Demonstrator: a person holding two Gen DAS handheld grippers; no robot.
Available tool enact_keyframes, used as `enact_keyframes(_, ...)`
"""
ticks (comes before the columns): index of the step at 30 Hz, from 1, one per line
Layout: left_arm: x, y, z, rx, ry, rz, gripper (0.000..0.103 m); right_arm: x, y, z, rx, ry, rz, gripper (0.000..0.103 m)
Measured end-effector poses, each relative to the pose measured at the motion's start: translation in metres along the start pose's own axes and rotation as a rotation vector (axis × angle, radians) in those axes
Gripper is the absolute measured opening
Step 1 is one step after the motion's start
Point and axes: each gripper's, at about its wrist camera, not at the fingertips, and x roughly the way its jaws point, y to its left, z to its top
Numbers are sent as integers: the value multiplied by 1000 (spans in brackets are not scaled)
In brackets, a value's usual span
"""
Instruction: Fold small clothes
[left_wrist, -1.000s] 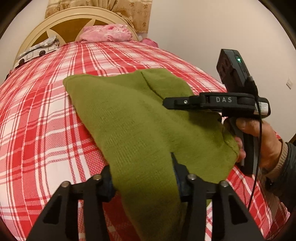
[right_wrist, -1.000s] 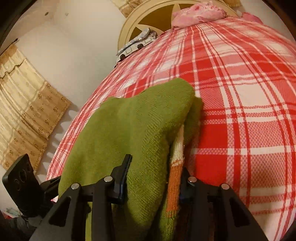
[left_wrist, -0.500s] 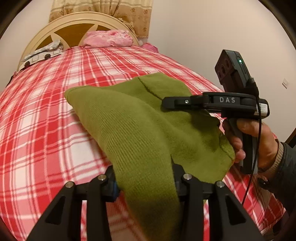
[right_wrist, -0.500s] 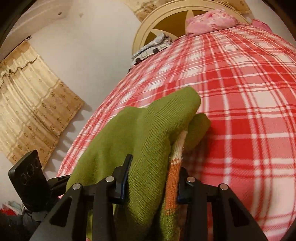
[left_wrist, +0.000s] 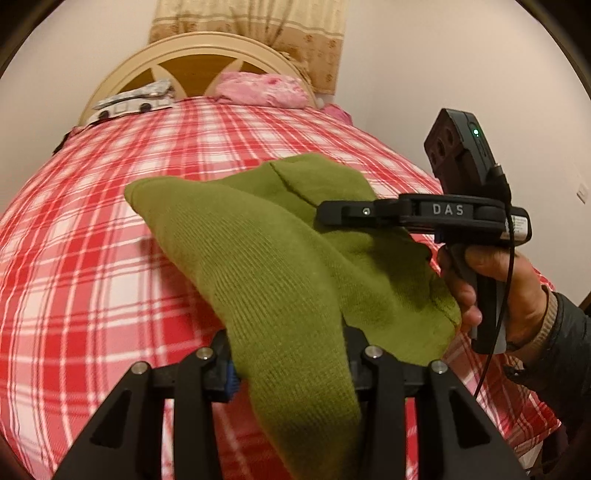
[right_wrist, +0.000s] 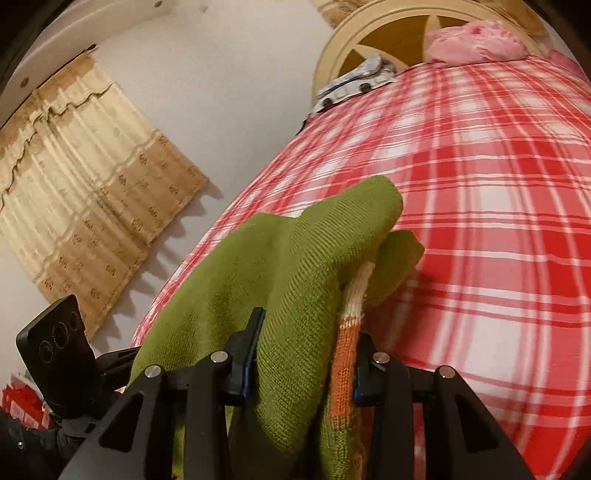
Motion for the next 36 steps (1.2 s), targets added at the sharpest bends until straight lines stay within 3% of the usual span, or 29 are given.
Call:
enact_keyframes(19, -52, 75, -39, -127, -45, 105, 41, 88, 97, -12, -97, 92, 134, 38)
enact_keyframes(36, -84, 115, -72, -189, -68, 173, 41, 141, 148, -26, -133, 152, 195, 38)
